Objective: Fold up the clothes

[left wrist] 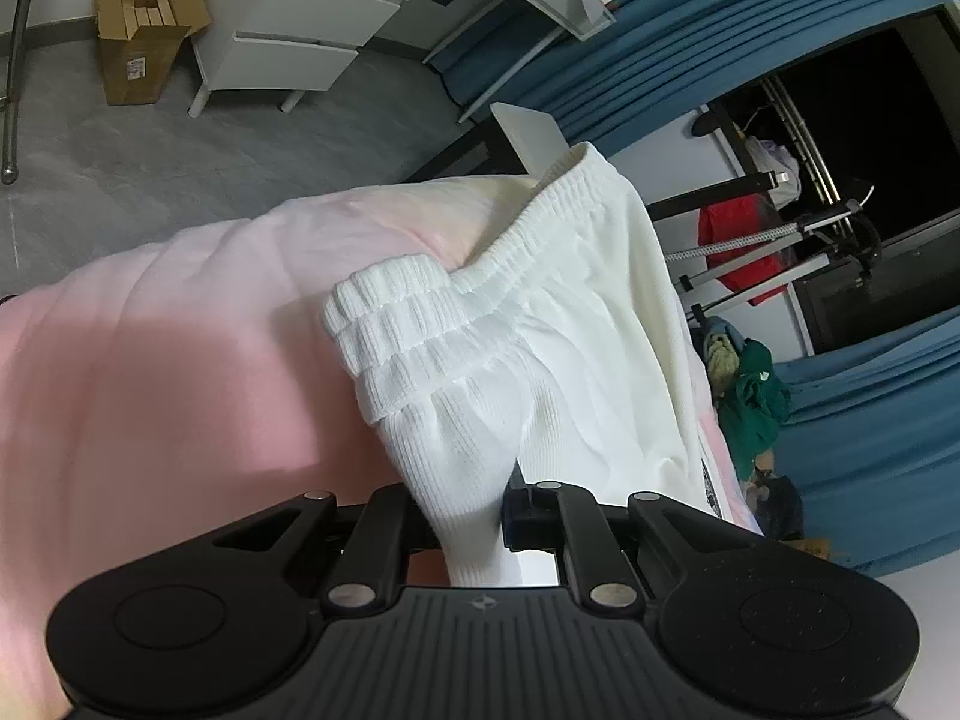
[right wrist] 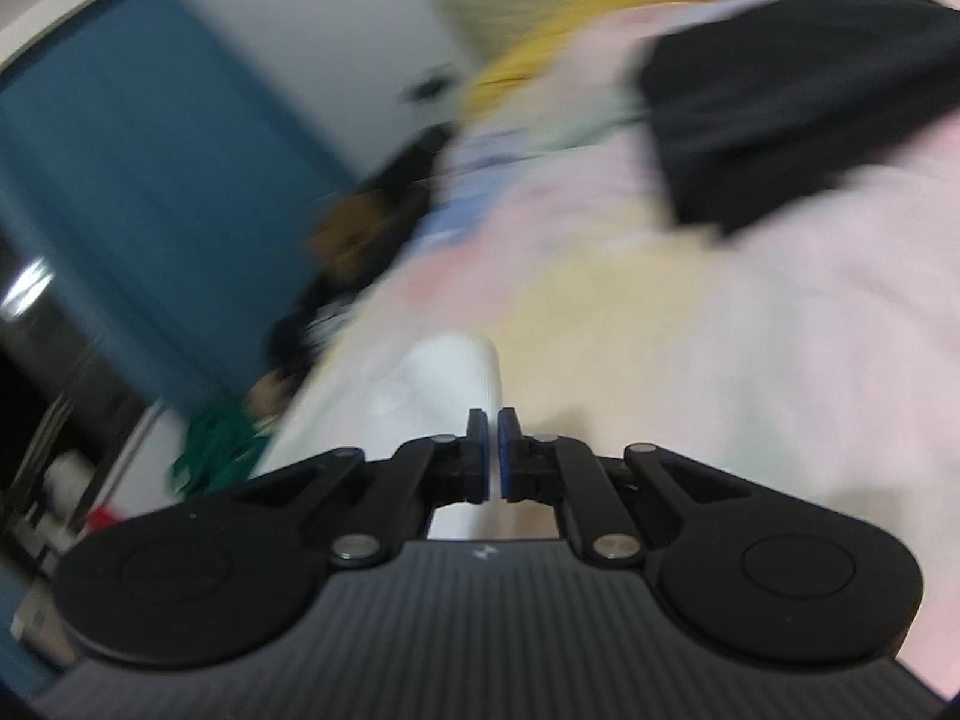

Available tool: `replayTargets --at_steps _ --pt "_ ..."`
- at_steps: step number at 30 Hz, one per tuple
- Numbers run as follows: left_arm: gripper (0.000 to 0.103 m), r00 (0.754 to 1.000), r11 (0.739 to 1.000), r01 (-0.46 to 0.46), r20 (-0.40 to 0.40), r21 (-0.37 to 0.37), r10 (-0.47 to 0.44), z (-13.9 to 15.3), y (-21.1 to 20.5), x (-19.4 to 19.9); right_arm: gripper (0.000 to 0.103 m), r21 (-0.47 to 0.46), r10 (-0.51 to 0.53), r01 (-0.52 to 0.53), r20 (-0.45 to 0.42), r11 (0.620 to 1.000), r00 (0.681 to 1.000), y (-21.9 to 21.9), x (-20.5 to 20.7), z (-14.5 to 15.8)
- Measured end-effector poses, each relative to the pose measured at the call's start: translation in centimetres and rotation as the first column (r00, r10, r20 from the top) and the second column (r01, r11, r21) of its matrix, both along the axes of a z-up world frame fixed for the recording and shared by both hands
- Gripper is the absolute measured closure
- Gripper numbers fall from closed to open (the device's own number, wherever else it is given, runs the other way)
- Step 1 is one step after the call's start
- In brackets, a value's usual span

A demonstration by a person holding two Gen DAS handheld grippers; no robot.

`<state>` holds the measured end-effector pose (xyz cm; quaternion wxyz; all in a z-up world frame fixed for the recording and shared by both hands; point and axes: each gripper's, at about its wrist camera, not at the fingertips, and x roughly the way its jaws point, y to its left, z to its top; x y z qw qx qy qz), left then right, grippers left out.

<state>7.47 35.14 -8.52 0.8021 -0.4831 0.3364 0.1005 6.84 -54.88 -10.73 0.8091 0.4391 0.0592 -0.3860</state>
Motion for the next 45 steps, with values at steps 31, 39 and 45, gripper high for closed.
replayTargets --at_steps 31,39,45 --pt "0.092 0.998 0.998 -0.057 0.032 -0.016 0.058 -1.0 -1.1 1.6 0.095 0.173 0.147 -0.150 0.025 0.973 0.989 -2.2 1.1 -4.8" --pt "0.095 0.998 0.994 0.014 0.055 0.104 -0.020 3.1 -2.4 1.3 0.095 0.068 0.089 -0.089 0.007 0.994 0.996 -1.9 -0.2 -2.7" --pt "0.096 0.995 0.986 0.094 0.026 0.138 -0.098 7.2 -2.7 -1.7 0.095 0.055 -0.031 0.034 -0.041 0.998 0.999 -0.5 -4.3 -1.4"
